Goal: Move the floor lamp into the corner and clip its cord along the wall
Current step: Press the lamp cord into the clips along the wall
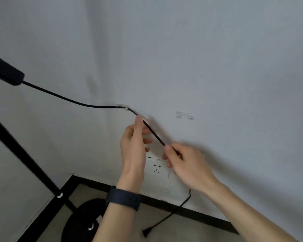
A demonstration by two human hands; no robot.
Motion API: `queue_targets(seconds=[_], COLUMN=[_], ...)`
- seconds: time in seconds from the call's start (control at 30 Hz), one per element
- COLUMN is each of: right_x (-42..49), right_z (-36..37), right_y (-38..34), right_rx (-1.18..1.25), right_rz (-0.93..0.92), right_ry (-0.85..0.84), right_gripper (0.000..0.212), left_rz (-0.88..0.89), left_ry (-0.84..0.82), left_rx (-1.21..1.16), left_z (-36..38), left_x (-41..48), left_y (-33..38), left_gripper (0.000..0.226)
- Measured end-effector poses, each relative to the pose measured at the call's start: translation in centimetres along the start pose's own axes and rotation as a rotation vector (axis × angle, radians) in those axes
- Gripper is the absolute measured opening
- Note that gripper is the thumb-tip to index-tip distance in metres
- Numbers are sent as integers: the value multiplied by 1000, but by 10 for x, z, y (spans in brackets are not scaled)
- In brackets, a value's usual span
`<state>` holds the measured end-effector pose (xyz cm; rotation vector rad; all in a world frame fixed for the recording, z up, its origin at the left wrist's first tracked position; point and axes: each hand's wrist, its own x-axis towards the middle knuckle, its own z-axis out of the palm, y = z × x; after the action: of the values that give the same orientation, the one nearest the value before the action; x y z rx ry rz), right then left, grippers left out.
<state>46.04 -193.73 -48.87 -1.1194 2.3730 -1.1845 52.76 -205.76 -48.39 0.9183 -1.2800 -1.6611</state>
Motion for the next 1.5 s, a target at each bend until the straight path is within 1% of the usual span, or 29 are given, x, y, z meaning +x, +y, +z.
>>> queue_targets(seconds=[0.1,0.17,0.23,0.27,0.4,0.47,0.53,0.6,0.67,0.83,0.93,1.03,1.1,1.17,1.37,1.43,1.5], right_x=[3,6,9,10,6,3,-1,-3,-4,-7,-6,-3,0,2,3,4,6], right_z=[-14,-23,-34,-40,-73,-90,-100,-104,-104,-101,-97,-94,-91,-88,-79,-78,-80], right_y=[-2,-3,-3,-2,7,10,10,8,8,6,1,-3,-3,-4,-8,-9,-7], right_rx=[5,12,20,36,100,115,180,176,111,-131,-128,-139,-139,-128,-104,-46,62], right_rz=[6,0,-1,8,103,91,24,-69,-125,-171,-215,-225,-235,-271,-390,-352,-246], right_ry=[38,70,73,40,-197,-208,-117,6,97,282,419,428,435,481,598,583,519], right_gripper=[36,35,31,29,21,16,11,5,5,6,7,7,6,6,5,4,2], left_rz=[38,82,85,78,40,20,35,55,59,18,-19,-61,-44,-25,-12,-1,11], left_ry=[-103,-96,-53,-29,34,58,99,149,184,228,222,107,30,-7,-8,0,14], left_rx=[81,90,44,9,-130,-189,-216,-235,-247,-256,-239,-165,-112,-77,-78,-72,-85], left_z=[14,23,27,27,32,38,42,43,43,39,43,49,55,59,57,54,51], left_x=[-14,-18,-18,-17,-15,-18,-18,-16,-13,-11,-14,-22,-27,-32,-30,-27,-25], left_y=[-11,-12,-12,-12,-12,-10,-8,-5,-1,1,3,5,5,4,4,7,11], left_gripper=[30,26,27,28,28,26,25,23,21,25,27,26,20,21,20,19,17])
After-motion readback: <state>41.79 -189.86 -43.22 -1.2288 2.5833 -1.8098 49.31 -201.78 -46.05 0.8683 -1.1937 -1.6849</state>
